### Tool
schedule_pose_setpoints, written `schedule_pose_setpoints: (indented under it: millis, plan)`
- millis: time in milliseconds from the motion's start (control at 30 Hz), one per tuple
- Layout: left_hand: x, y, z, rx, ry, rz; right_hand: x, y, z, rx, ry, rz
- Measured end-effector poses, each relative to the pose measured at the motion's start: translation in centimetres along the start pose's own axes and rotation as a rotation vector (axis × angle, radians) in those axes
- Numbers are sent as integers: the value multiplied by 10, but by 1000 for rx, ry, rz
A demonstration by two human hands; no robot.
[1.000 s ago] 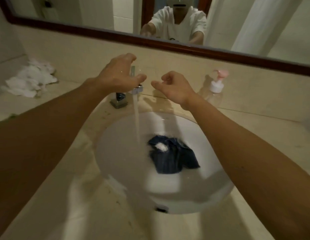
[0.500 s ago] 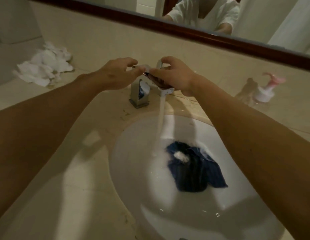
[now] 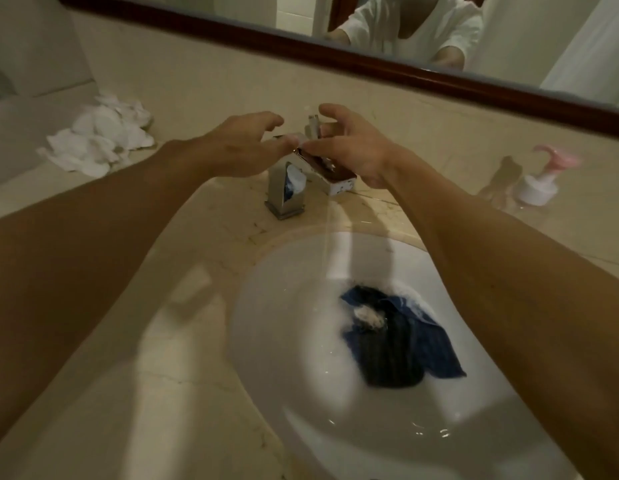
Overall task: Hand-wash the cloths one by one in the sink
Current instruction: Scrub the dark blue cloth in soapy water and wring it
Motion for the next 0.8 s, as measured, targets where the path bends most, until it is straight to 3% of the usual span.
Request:
schedule_pose_setpoints:
  millis: [167, 267, 533, 667, 800]
  plan:
    - [35, -11, 9, 10, -1, -2, -8, -1, 24, 31, 14, -5]
    - [65, -17, 21, 27, -21, -152, -2, 11, 56, 69, -4, 10]
    - [168, -92, 61, -32, -348, -498, 75, 51, 164, 167, -173, 178]
    - [173, -167, 71, -323, -318, -406, 138, 32, 195, 53, -260, 333]
    - [144, -241, 75, -669, -259, -405, 185, -15, 187, -323, -316, 636]
Point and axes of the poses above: each hand's wrist, its own z-axis away from the middle knuckle, its own y-axis out of the back of the hand, x = y × z, the point moved 6 cm from there along -z, towards the middle knuckle, and after that the axes turned 9 degrees about -x, right-handed, at the moved point
